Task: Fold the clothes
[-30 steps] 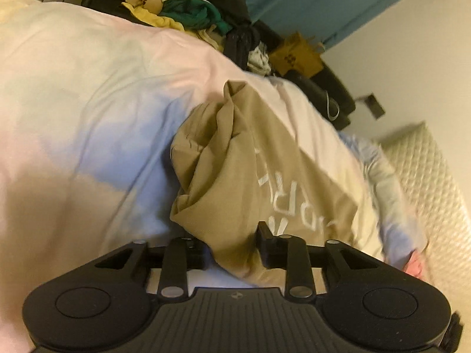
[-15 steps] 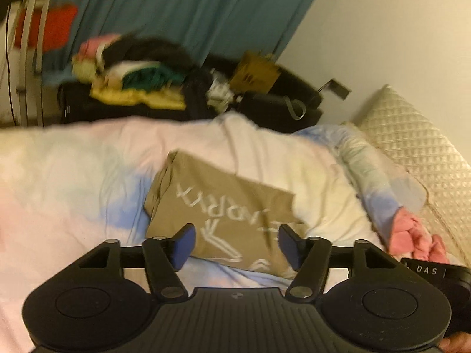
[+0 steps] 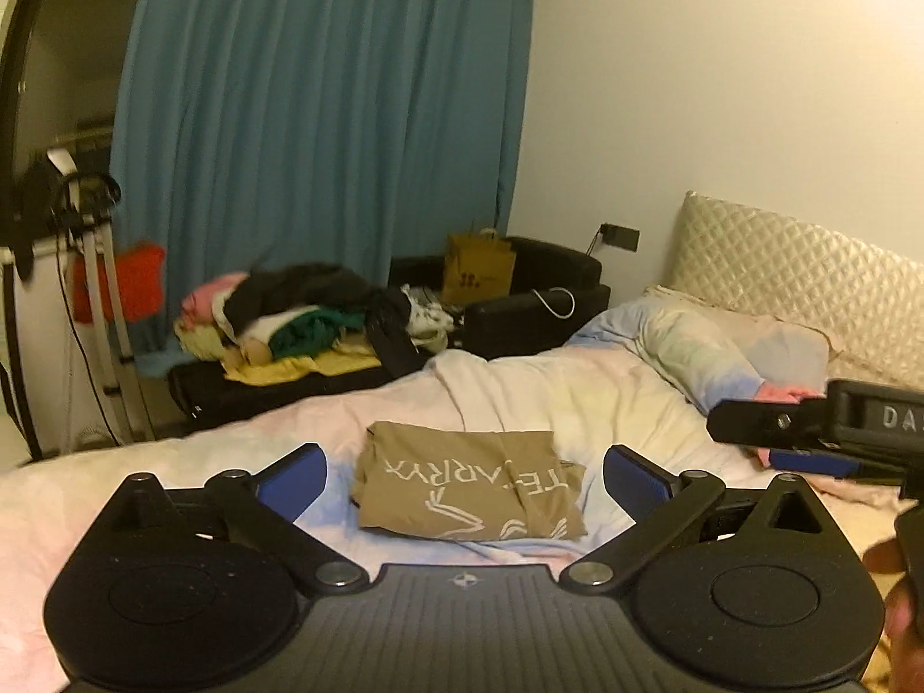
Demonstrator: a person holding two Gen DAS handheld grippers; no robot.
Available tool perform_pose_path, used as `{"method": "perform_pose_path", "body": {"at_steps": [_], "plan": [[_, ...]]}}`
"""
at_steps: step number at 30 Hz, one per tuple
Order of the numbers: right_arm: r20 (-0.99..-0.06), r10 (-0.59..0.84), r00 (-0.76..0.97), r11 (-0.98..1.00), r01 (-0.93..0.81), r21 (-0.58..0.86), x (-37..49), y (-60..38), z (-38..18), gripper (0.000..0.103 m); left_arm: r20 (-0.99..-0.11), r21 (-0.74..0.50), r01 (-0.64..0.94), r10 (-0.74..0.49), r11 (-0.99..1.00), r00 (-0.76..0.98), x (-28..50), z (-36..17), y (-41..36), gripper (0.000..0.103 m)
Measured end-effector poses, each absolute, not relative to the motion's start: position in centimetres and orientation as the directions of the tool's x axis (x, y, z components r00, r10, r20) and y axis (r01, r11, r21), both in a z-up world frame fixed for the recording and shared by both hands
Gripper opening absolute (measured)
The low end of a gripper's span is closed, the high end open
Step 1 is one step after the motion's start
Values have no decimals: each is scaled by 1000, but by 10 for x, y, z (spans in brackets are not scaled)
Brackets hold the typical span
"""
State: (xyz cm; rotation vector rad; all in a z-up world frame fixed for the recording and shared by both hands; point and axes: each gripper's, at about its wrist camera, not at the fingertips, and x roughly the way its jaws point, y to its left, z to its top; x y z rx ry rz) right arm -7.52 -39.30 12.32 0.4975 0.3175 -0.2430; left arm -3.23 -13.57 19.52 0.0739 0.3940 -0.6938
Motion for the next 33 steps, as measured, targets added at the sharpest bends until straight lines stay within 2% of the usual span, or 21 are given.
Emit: {"method": "perform_pose_path", "body": {"at_steps": [8, 11, 19, 28, 33], "plan": [[-301, -201, 932, 900, 298, 320, -101, -356, 97, 91, -305, -100, 586, -585, 804, 751, -77, 184, -86, 103], [-288, -214, 933, 911, 297, 285, -102, -345, 83, 91, -288, -77, 577, -572, 813, 768, -84, 172, -78, 103], [-314, -233, 920, 925, 309, 219, -81, -330, 42, 91, -317, -54, 567, -553, 822, 771, -76, 130, -71, 103], [-290, -252, 923, 934, 311, 177, -72, -313, 25, 91, -307, -64, 533, -525, 844, 794, -69, 116, -61, 103], [-308, -248, 918, 938, 307, 159, -70, -307, 18, 91, -312, -53, 530, -518, 847, 796, -71, 109, -59, 103]]}}
